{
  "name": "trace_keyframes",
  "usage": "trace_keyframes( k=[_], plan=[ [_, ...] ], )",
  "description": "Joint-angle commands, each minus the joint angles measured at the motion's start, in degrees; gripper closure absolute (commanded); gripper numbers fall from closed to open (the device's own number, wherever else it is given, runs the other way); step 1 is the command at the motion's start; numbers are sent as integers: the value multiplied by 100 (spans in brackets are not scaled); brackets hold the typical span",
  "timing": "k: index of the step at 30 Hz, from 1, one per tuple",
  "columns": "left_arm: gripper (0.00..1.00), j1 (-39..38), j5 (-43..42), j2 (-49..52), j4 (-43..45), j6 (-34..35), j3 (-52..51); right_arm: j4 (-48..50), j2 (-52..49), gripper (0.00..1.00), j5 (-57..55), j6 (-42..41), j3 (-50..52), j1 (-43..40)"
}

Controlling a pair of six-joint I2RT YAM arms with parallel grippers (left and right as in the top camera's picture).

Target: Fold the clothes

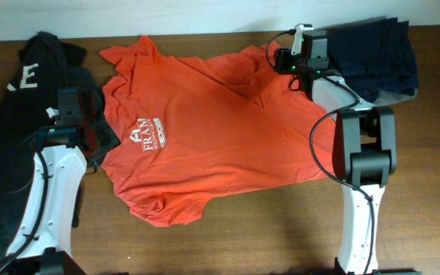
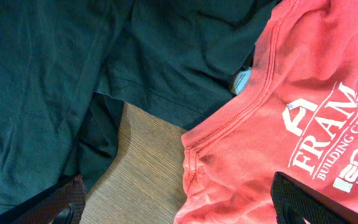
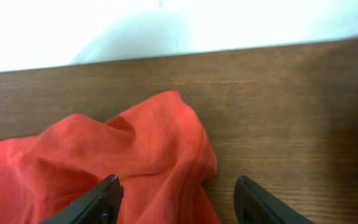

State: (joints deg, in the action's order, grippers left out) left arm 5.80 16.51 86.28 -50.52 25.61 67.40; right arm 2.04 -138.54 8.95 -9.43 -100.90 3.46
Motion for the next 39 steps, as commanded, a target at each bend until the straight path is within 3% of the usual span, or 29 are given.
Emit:
trace_keyframes(
  k=[1,7,13,17,20,22,24,26,28,32,39],
  plan=[
    [5,26,44,50,0,-111,-7,151,-210,40,116,-273,-17,-4],
    [5,26,44,50,42,-111,-7,363,-284,52,92,-474,-17,-4],
    [5,26,44,50,74,-131,-7,702,-527,53,94,-892,-17,17],
    [5,26,44,50,107,-131,-7,866,-542,52,92,-890,-17,28],
    [5,26,44,50,149,-131,-7,968,-542,39,72,-892,-17,28],
    [5,26,44,50,155,-131,-7,979,-542,40,74,-892,-22,28],
    [5,26,44,50,157,-131,-7,977,-544,58,74,-892,-26,28],
    [5,26,44,50,166,-131,-7,975,-542,85,76,-892,-26,28],
    [5,26,42,50,173,-131,-7,975,-542,96,81,-905,-33,28],
    [5,26,42,50,173,-131,-7,769,-542,96,101,-907,-216,15],
    [5,26,39,50,173,-129,-7,-929,-542,96,111,-289,-1635,-17]
  ],
)
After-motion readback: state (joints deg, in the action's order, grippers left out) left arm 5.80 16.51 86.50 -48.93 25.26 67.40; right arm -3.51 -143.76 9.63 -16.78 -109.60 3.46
